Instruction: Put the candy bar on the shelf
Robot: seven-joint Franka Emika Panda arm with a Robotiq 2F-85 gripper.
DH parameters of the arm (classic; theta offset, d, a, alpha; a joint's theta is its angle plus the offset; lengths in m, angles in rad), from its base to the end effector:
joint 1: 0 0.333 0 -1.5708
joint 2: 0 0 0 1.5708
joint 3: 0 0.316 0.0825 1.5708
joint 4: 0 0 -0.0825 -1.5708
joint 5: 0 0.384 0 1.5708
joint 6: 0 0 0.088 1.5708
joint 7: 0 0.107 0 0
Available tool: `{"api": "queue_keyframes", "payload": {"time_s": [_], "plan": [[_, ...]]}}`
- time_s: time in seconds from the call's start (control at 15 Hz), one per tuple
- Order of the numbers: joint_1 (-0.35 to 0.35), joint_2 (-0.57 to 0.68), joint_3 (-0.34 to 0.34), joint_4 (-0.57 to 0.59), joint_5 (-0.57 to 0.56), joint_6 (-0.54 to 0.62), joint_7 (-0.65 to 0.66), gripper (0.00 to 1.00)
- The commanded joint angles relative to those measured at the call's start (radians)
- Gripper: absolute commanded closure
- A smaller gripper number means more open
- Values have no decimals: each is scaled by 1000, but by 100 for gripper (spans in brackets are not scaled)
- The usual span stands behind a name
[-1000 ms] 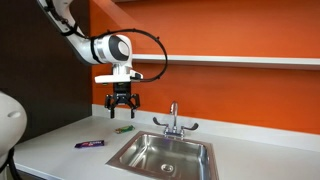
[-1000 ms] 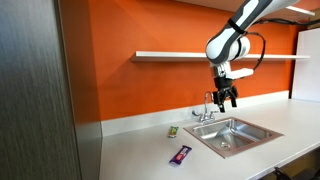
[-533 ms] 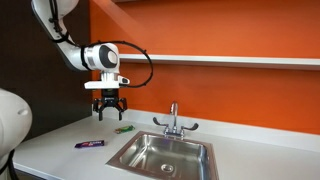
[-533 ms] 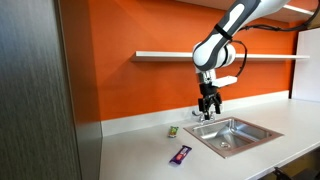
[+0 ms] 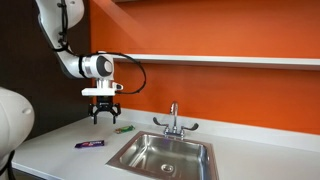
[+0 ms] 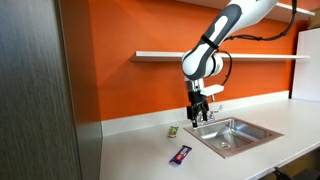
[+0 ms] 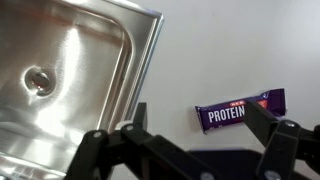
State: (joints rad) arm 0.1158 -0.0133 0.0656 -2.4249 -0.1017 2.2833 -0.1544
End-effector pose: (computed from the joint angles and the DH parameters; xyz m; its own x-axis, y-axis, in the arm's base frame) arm 0.4622 0.0823 0.3016 0.9106 0.3891 -0.1393 0.3987 -0.9159 0.0477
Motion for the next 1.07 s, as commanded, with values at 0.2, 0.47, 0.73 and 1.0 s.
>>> {"api": "queue_keyframes", "payload": {"time_s": [0.2, 0.47, 0.73, 1.0], "plan": [[-3, 148, 33, 93, 25, 39, -81, 0], [-8, 213, 52, 121, 52, 60, -117, 0], [-11, 279, 75, 149, 88, 83, -153, 0], [-16, 323, 92, 172, 105, 79, -163, 0]]}}
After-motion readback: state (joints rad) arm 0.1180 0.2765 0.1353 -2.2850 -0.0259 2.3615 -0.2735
